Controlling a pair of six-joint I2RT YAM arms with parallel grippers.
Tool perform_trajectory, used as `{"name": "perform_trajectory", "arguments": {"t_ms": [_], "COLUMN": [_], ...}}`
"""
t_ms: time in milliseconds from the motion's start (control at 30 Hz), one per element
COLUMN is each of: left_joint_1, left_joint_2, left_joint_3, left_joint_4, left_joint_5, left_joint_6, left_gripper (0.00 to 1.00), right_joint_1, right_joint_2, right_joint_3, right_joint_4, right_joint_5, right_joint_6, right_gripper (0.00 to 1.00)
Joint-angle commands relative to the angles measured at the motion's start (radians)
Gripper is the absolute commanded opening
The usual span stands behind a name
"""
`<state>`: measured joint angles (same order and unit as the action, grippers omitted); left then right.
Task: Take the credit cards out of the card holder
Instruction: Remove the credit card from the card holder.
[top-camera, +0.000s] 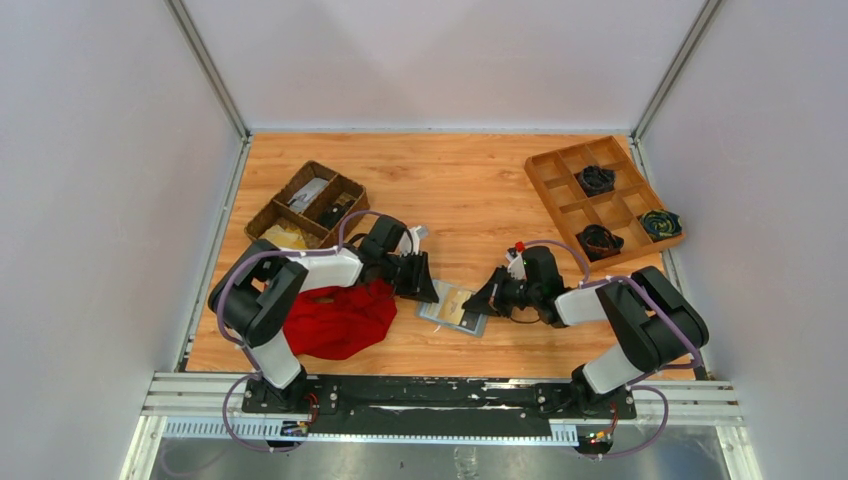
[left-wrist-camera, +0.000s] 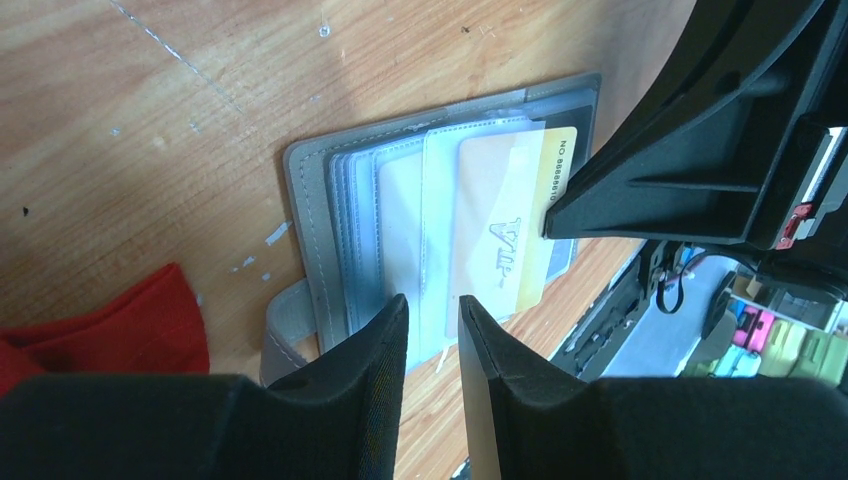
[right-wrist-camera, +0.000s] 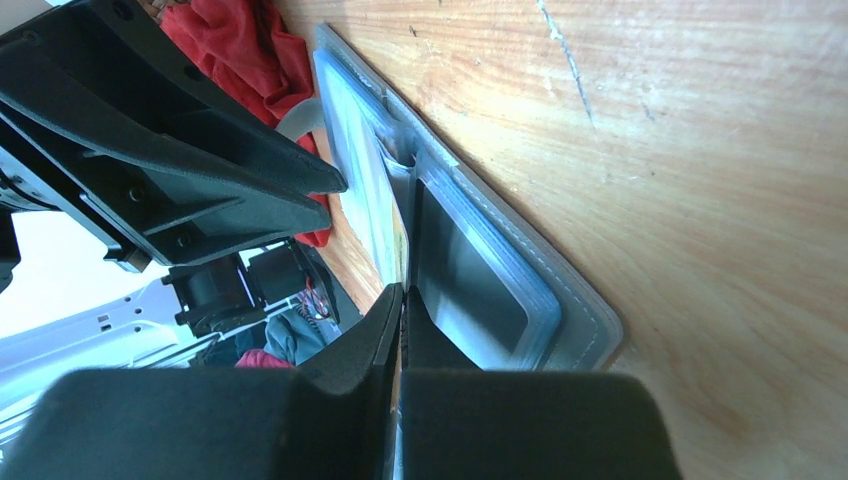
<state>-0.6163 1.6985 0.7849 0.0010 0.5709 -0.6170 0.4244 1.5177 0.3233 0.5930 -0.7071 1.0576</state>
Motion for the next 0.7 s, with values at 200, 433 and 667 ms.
{"name": "perform_trajectory", "arguments": {"t_ms": [200,433,667], "left_joint_1": [-0.020,-0.039,-0.040], "left_joint_2": [-0.035,0.036,0.092], "left_joint_3": [0.030,0.076,0.097], "left_joint_4": [-0.018,-0.006,-0.006], "left_joint_5": [0.029,0.037,0.025], "left_joint_6": [0.014,0.000,-0.003], "left_gripper": [0.32,0.32,0.32], "right_joint_1": [-0.012,-0.012,-0.012], "right_joint_2": [0.001,0.005,0.001], "right_joint_3": [-0.023,-0.023,-0.024], "right_joint_4": [-0.005,-0.001,-0.004], "right_joint_5": [0.000,-0.006,-0.011], "right_joint_6": [-0.001,-0.001,-0.004], "right_gripper": [0.00,0.00,0.00]}}
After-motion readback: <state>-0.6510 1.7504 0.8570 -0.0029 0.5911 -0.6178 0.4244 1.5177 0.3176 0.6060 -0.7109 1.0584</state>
